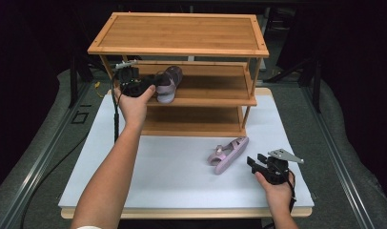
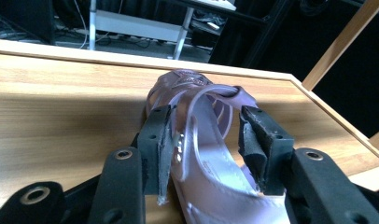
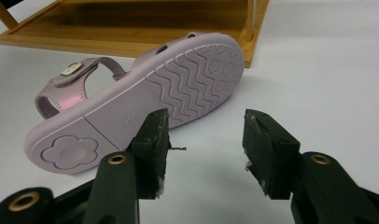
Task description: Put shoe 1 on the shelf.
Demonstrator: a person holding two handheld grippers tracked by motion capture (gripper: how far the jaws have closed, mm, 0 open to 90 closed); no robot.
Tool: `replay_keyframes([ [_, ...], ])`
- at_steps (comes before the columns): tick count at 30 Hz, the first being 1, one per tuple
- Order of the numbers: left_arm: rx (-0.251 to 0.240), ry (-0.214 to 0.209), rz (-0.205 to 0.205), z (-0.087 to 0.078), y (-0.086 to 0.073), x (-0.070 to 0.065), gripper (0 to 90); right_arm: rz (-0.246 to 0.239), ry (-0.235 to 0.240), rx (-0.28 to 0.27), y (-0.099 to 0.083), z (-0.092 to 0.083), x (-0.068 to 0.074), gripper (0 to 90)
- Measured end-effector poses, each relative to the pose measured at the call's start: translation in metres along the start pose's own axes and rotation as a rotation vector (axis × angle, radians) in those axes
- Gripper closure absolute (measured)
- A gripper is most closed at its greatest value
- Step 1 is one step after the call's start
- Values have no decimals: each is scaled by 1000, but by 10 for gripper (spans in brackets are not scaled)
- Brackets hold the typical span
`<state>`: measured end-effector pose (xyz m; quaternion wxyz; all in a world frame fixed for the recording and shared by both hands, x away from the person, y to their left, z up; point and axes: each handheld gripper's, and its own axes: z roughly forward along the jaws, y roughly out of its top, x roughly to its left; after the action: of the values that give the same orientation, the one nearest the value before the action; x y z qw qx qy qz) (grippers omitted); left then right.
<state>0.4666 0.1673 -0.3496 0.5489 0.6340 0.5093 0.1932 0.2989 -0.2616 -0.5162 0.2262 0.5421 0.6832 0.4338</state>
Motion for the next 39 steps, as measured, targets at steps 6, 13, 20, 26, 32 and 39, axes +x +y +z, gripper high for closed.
replay_keyframes([
  [6, -22, -10, 19, -25, -5, 0, 527, -50, -16, -35, 3, -4, 8, 514],
  [13, -27, -94, 85, -71, -25, -1, 536, -61, 26, -82, 9, -7, 19, 559],
  [20, -27, -128, 103, -110, -64, 10, 548, -97, 65, -87, 19, -5, 40, 548],
  [26, 7, -120, 121, -121, -95, 23, 549, -167, 82, -14, 29, 1, 52, 682],
  [32, 35, -111, 99, -122, -111, 36, 550, -176, 39, 40, 29, 15, 58, 790],
  [39, 32, -101, 81, -129, -116, 46, 551, -187, 40, 93, 16, 31, 58, 819],
])
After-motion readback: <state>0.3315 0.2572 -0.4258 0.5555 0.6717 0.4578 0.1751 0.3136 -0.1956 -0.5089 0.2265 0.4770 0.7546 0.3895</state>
